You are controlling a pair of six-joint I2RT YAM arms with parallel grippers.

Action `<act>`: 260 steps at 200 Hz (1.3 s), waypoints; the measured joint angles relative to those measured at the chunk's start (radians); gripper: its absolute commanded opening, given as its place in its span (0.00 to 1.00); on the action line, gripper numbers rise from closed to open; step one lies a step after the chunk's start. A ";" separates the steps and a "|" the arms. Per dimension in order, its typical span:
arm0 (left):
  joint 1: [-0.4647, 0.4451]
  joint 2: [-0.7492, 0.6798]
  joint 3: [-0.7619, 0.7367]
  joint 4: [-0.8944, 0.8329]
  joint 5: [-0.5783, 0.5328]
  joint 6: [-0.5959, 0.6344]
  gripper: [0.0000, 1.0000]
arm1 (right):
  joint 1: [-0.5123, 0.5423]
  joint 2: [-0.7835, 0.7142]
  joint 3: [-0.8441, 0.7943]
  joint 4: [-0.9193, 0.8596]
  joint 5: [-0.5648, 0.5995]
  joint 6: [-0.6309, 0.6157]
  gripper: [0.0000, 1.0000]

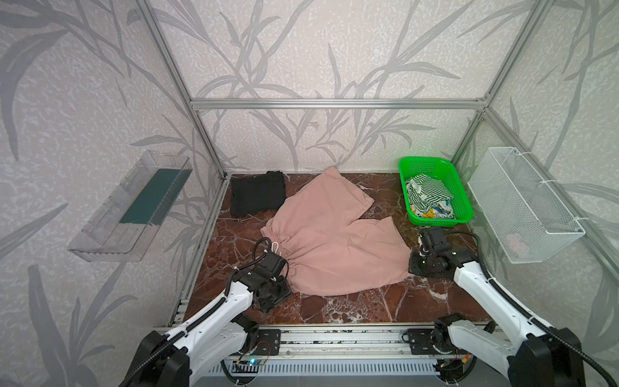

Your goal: Fold and stack the mixed laundry pile

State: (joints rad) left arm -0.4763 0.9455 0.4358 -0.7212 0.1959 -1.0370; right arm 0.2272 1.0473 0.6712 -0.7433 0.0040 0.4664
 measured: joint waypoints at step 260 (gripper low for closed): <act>-0.017 0.269 0.357 -0.251 -0.024 0.218 0.00 | 0.000 -0.106 0.074 -0.077 0.086 -0.016 0.00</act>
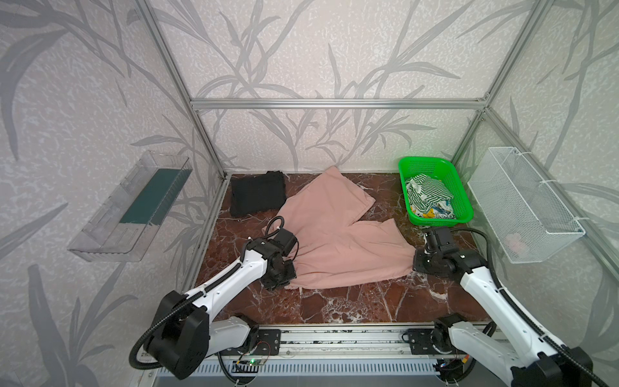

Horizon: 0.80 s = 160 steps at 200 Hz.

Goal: Fold and stack the mixed laundry pile
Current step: 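Lift the waistband with the left gripper while the right lifts the hem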

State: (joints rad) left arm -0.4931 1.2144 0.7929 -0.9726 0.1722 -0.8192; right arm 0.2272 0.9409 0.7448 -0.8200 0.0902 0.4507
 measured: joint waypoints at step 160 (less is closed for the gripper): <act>-0.481 -0.086 0.127 -0.005 0.327 -0.071 0.00 | 0.000 0.009 0.548 -0.161 0.240 -0.290 0.00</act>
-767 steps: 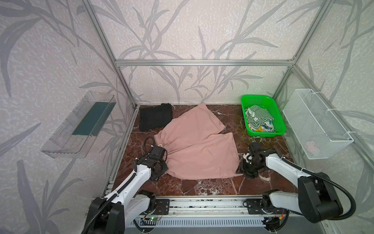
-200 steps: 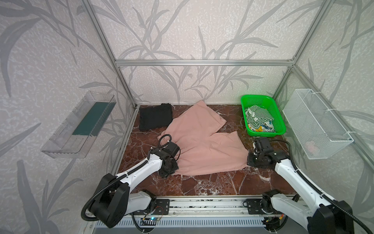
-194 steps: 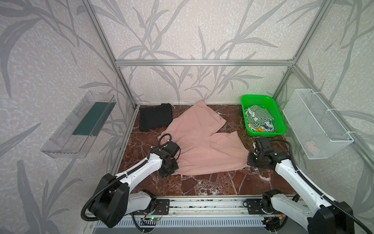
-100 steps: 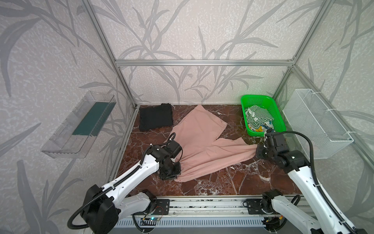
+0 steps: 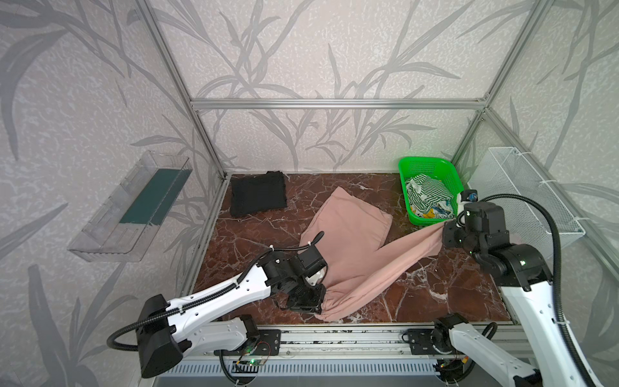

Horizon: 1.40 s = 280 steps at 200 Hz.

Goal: Fold and stack the mixed laundry pile
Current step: 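Lift the waistband with the left gripper while the right lifts the hem, then fold the leg away with the right gripper while the left holds the waistband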

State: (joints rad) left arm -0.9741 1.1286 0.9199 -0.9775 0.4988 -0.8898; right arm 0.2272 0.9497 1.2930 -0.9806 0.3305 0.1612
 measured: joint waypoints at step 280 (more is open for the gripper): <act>0.449 -0.309 -0.369 0.428 -0.309 -0.360 0.02 | 0.224 1.586 1.257 0.331 -0.213 -0.017 0.11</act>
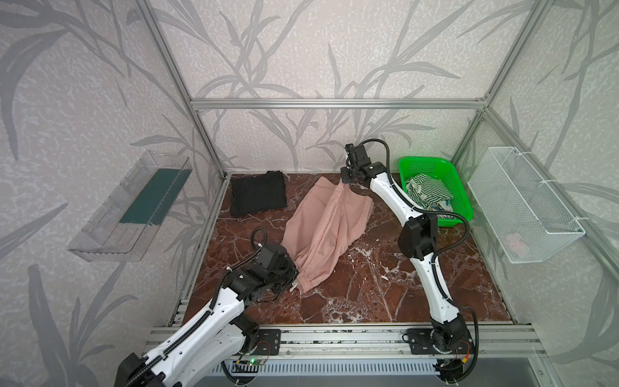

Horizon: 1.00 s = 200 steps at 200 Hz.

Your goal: Fold and stack the mixed laundry pile

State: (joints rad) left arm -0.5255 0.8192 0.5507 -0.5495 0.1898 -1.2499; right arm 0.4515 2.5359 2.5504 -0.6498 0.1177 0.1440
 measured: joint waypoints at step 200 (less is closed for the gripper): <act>0.242 0.085 0.081 0.054 -0.039 0.062 0.09 | -0.193 -0.405 -0.951 0.268 -0.322 0.143 0.78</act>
State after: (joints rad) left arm -0.2832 0.9047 0.6315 -0.4953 0.1509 -1.1881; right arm 0.2584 2.1311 1.5990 -0.3817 -0.2039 0.2867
